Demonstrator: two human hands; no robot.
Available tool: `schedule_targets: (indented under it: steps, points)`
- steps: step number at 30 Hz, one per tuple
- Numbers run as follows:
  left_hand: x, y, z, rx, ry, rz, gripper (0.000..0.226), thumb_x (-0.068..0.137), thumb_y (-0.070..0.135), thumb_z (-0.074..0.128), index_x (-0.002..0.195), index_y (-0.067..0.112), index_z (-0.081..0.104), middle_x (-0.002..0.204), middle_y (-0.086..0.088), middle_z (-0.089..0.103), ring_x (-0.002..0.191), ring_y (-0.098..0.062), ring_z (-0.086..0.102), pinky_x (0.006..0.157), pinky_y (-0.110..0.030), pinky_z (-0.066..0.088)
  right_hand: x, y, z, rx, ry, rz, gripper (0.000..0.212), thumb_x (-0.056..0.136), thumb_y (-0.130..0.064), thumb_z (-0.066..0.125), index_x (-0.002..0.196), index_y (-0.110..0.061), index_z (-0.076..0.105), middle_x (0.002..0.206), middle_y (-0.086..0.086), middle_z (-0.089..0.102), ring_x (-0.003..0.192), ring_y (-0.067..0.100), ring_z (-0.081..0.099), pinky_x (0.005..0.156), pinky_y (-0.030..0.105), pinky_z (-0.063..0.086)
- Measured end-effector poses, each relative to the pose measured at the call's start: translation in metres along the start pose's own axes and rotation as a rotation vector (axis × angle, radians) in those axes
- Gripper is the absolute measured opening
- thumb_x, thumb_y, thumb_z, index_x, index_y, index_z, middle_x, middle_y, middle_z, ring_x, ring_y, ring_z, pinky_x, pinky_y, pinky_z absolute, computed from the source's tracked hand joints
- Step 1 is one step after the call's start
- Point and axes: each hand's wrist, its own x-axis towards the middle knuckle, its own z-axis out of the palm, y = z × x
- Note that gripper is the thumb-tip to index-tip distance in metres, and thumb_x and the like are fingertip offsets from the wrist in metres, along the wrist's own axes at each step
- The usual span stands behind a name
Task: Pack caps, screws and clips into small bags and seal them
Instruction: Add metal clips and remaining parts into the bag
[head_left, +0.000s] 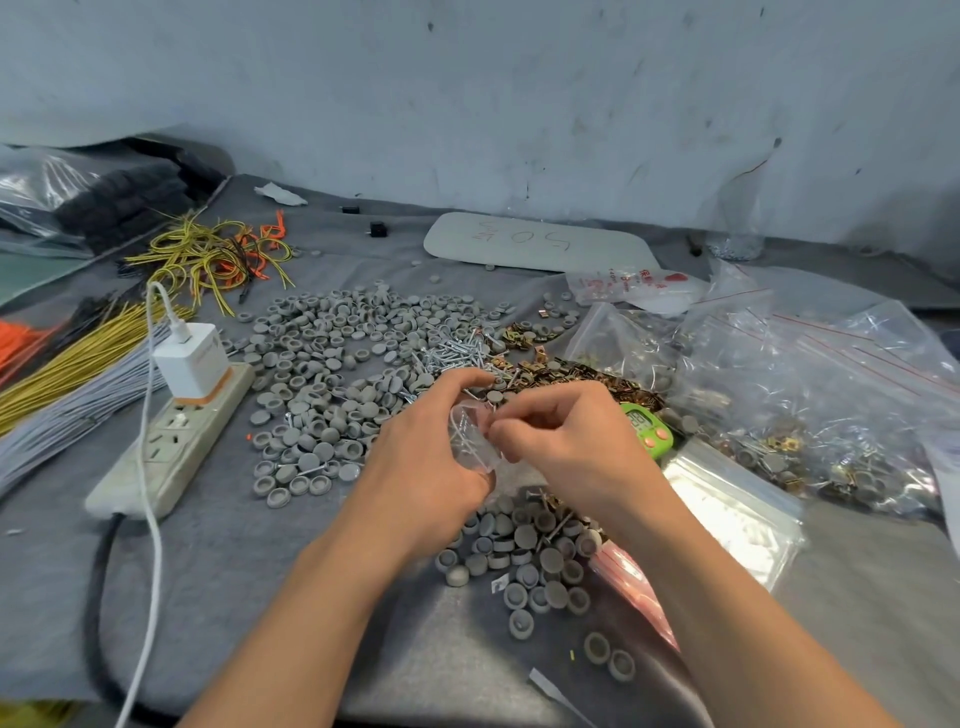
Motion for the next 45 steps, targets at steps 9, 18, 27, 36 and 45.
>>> schedule_targets:
  steps: [9, 18, 27, 36, 45]
  points:
    - [-0.001, 0.002, -0.003, -0.046, 0.089, 0.015, 0.075, 0.078, 0.009, 0.082, 0.129, 0.052, 0.049, 0.103, 0.020, 0.064, 0.070, 0.010, 0.062, 0.053, -0.009, 0.046, 0.003, 0.000, -0.018, -0.095, 0.346, 0.057, 0.019, 0.087, -0.015, 0.078, 0.079, -0.032, 0.083, 0.067, -0.020, 0.073, 0.063, -0.003, 0.068, 0.058, 0.012, 0.051]
    - [-0.002, 0.001, -0.006, -0.038, 0.152, 0.014, 0.075, 0.078, 0.012, 0.081, 0.129, 0.054, 0.047, 0.100, 0.019, 0.065, 0.056, 0.003, 0.061, 0.054, -0.011, 0.046, 0.000, 0.020, -0.025, -0.962, 0.034, 0.169, 0.008, 0.085, -0.040, 0.075, 0.080, -0.035, 0.080, 0.088, -0.011, 0.073, 0.097, 0.021, 0.057, 0.085, 0.039, 0.025]
    - [0.000, 0.002, -0.001, -0.008, 0.139, 0.020, 0.075, 0.077, 0.012, 0.081, 0.130, 0.053, 0.047, 0.098, 0.020, 0.064, 0.080, 0.014, 0.059, 0.063, 0.000, 0.040, -0.009, 0.018, -0.017, -0.887, 0.102, 0.098, 0.033, 0.096, -0.024, 0.064, 0.064, -0.026, 0.064, 0.075, -0.007, 0.066, 0.084, 0.019, 0.055, 0.090, 0.037, 0.033]
    - [-0.001, 0.007, 0.005, -0.006, 0.088, 0.022, 0.078, 0.079, 0.010, 0.081, 0.127, 0.059, 0.045, 0.099, 0.021, 0.064, 0.071, 0.008, 0.062, 0.052, -0.012, 0.046, -0.012, 0.009, -0.029, 0.388, 0.084, 0.230, 0.010, 0.092, 0.001, 0.072, 0.092, -0.008, 0.075, 0.082, 0.014, 0.079, 0.061, 0.018, 0.068, 0.058, 0.027, 0.050]
    - [0.000, 0.012, 0.009, 0.019, 0.018, 0.044, 0.082, 0.075, 0.006, 0.081, 0.126, 0.059, 0.046, 0.096, 0.020, 0.066, 0.067, -0.001, 0.065, 0.057, -0.018, 0.051, -0.014, -0.004, -0.014, 0.065, 0.150, 0.024, 0.018, 0.077, -0.004, 0.087, 0.078, -0.022, 0.083, 0.068, -0.006, 0.076, 0.061, 0.009, 0.072, 0.060, 0.020, 0.057]
